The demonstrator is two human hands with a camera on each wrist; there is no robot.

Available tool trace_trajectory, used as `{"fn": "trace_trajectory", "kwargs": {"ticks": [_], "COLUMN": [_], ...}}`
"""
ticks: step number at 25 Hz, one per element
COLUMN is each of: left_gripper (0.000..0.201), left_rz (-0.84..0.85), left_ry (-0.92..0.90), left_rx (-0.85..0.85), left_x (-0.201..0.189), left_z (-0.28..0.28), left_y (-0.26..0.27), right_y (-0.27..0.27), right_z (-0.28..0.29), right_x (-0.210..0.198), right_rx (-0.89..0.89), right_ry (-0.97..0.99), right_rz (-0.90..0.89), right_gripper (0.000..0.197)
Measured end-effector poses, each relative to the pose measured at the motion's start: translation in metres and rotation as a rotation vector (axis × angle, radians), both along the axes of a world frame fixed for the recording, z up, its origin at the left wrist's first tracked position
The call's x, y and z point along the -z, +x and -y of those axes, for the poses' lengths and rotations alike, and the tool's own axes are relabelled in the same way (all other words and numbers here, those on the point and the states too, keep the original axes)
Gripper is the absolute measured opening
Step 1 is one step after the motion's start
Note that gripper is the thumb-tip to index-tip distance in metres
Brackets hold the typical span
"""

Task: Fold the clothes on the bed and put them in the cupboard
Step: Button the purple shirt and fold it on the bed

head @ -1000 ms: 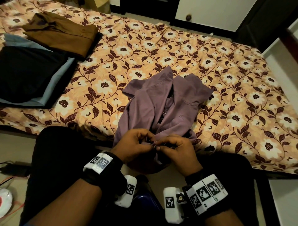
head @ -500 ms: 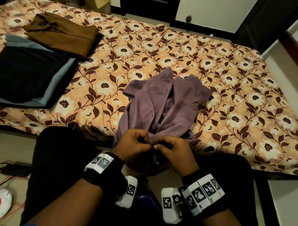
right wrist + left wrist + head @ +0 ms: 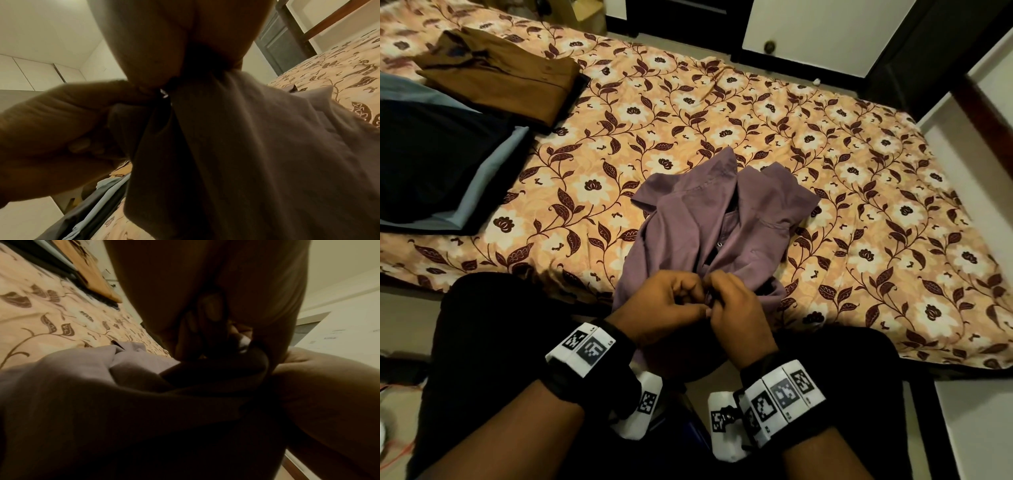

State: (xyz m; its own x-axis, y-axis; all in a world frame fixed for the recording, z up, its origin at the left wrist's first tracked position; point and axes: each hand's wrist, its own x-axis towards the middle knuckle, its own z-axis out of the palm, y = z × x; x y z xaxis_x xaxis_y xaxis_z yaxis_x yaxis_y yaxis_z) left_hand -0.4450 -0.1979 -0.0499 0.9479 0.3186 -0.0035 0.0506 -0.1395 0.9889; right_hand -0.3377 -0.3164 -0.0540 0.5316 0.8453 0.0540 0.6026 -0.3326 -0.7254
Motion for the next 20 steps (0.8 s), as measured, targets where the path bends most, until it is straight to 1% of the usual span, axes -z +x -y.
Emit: {"fn": "trace_trajectory", "kwargs": {"ticks": [2, 4, 5, 7, 10, 13, 14, 15, 17, 18, 20], "left_gripper": [0.01, 0.018, 0.021, 0.025, 0.022, 0.007, 0.01, 0.018, 0.023, 0.022, 0.023], "left_rz": [-0.043, -0.076, -0.064, -0.028, 0.006, 0.07, 0.1, 0.131, 0.181, 0.182, 0.141], "left_ry": [0.087, 0.219, 0.248, 0.255, 0.287, 0.426, 0.499, 0.591, 0.729, 0.741, 0.684], "left_rx": [-0.137, -0.318, -0.354, -0.3, -0.204, -0.248, -0.267, -0.29, -0.352, -0.37, -0.367], "left_x": [-0.001, 0.0, 0.0, -0.004, -0.01, -0.01, -0.009, -0.006, -0.001, -0.001, 0.001], "left_z": [-0.005, -0.01, -0.011, -0.008, -0.009, -0.013, -0.012, -0.01, -0.005, -0.005, -0.009], "left_y": [-0.004, -0.005, -0.004, 0.003, 0.013, 0.019, 0.019, 0.019, 0.019, 0.019, 0.02], "right_y": [0.01, 0.016, 0.018, 0.022, 0.033, 0.039, 0.04, 0.039, 0.041, 0.042, 0.051], "right_z": [0.009, 0.017, 0.018, 0.016, 0.015, 0.019, 0.021, 0.021, 0.022, 0.023, 0.026], "right_x": [-0.002, -0.008, -0.01, -0.014, -0.019, -0.022, -0.024, -0.025, -0.029, -0.033, -0.042], "right_rx": [-0.014, -0.054, -0.087, -0.143, -0.122, -0.107, -0.099, -0.094, -0.114, -0.13, -0.137], "right_ry": [0.07, 0.095, 0.098, 0.104, 0.092, 0.112, 0.112, 0.094, 0.013, -0.028, -0.081], "right_rz": [-0.02, 0.063, 0.104, 0.121, 0.108, 0.068, 0.039, 0.023, 0.048, 0.082, 0.142], "right_gripper": [0.018, 0.02, 0.022, 0.027, 0.032, 0.029, 0.026, 0.024, 0.017, 0.014, 0.013]}}
